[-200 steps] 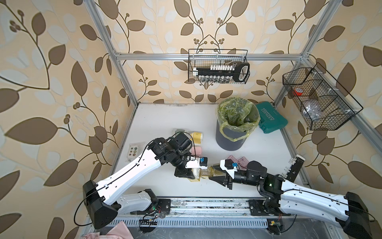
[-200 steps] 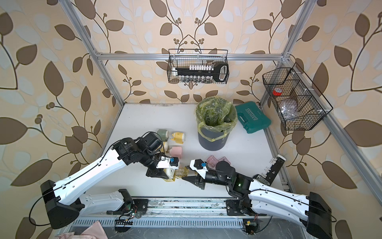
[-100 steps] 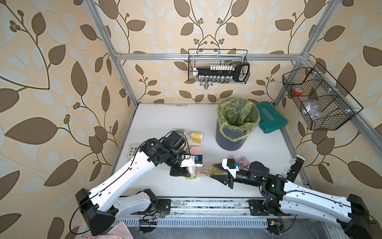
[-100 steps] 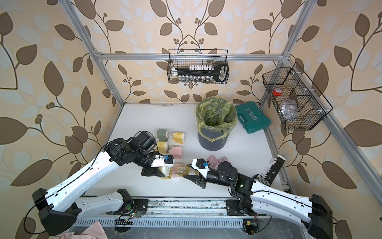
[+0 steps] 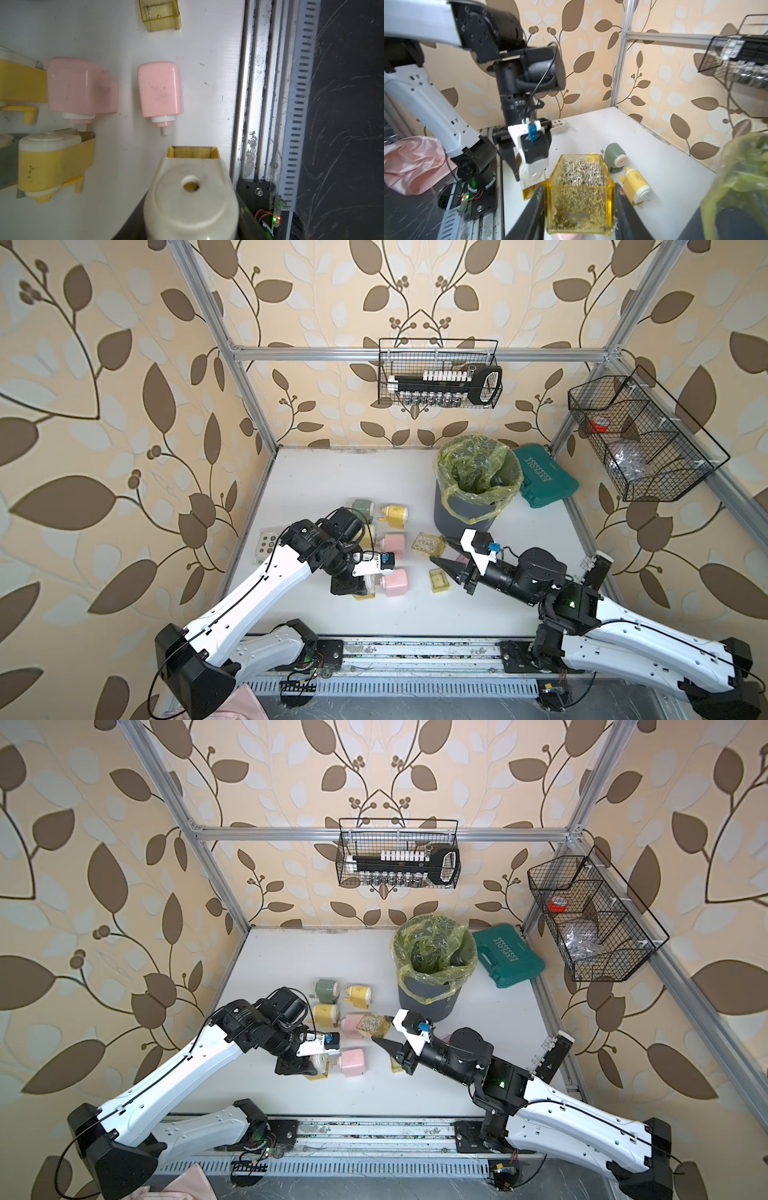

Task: Take out the pencil sharpener tray and clean the shavings
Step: Open the container of the pencil sharpener, then pour the shavings into the trash bin.

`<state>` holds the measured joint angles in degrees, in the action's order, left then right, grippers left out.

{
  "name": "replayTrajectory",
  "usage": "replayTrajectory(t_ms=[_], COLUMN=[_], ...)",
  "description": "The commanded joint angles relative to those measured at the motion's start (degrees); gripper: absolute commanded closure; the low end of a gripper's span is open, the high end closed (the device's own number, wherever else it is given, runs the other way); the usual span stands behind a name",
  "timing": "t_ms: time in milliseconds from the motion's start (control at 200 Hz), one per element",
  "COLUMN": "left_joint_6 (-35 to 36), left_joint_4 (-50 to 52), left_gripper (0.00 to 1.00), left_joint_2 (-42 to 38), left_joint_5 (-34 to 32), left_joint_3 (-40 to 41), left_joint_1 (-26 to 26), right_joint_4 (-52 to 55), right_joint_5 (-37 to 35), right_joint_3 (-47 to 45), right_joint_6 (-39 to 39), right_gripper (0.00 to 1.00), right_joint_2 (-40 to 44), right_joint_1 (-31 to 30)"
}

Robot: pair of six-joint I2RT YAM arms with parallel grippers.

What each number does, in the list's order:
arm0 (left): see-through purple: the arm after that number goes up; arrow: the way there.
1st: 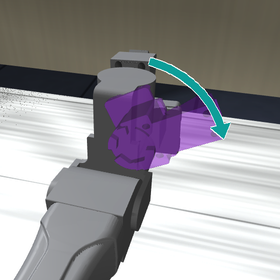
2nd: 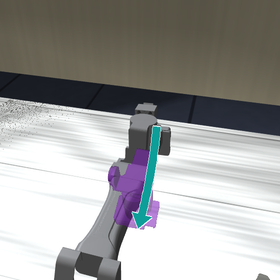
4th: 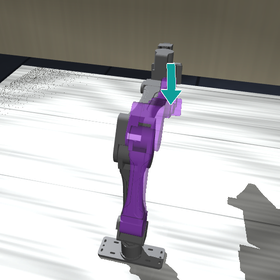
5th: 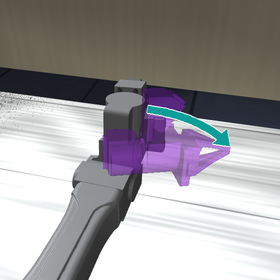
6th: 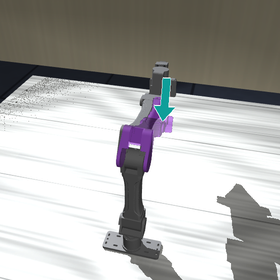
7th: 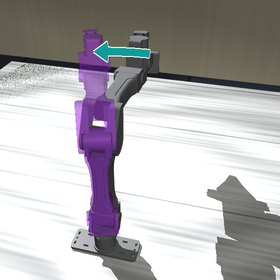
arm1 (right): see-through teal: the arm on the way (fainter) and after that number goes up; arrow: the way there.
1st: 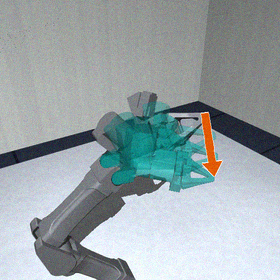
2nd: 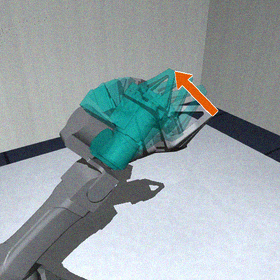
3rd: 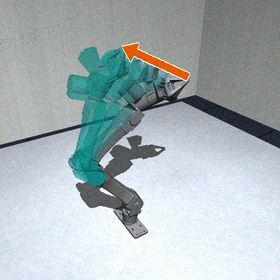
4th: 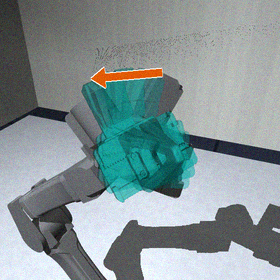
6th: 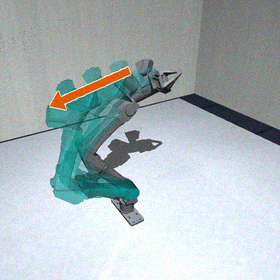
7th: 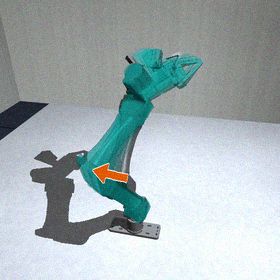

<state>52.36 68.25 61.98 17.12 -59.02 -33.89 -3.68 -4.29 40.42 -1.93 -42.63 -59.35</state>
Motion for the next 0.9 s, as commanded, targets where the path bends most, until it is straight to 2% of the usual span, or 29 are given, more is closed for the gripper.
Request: replayTrajectory(t_ms=[0,115,170,365,445,615,720,895], left_joint_6=[-0.3,-1.2,-1.7,-3.7,-3.5,-2.9,-2.3,-2.1], left_joint_4=[-1.0,-3.3,-5.4,-9.7,-9.7,-9.9,-10.6,-11.3], left_gripper=[1.00,1.00,1.00,1.00,1.00,1.00,1.00,1.00], left_joint_2=[-1.2,-1.4,-1.6,-2.3,-1.7,1.1,2.5,2.3], left_joint_5=[-2.0,-3.2,-4.7,-3.9,-4.6,-6.8,-7.3,-8.3], left_joint_3=[1.5,4.3,6.6,11.1,11.2,10.6,11.0,11.6], left_joint_1=[1.0,1.8,1.8,1.9,1.9,2.0,2.0,2.1], right_joint_4=[3.4,4.6,6.4,12.5,15.8,24.7,25.7,23.7], right_joint_5=[-5.7,-5.9,-3.9,2.5,4.8,15.1,24.4,34.6], right_joint_3=[5.7,9.8,12.2,19.9,23.6,33.6,36.8,36.4], right_joint_6=[1.5,7.6,10.8,22.5,30.0,49.1,60.5,75.6], right_gripper=[1.00,1.00,1.00,1.00,1.00,1.00,1.00,1.00], right_joint_2=[-1.8,-3.5,-4.8,-10.1,-12.5,-20.6,-25.2,-29.2], right_joint_1=[2.1,8.5,12.6,26.3,31.7,43.4,47.7,49.5])
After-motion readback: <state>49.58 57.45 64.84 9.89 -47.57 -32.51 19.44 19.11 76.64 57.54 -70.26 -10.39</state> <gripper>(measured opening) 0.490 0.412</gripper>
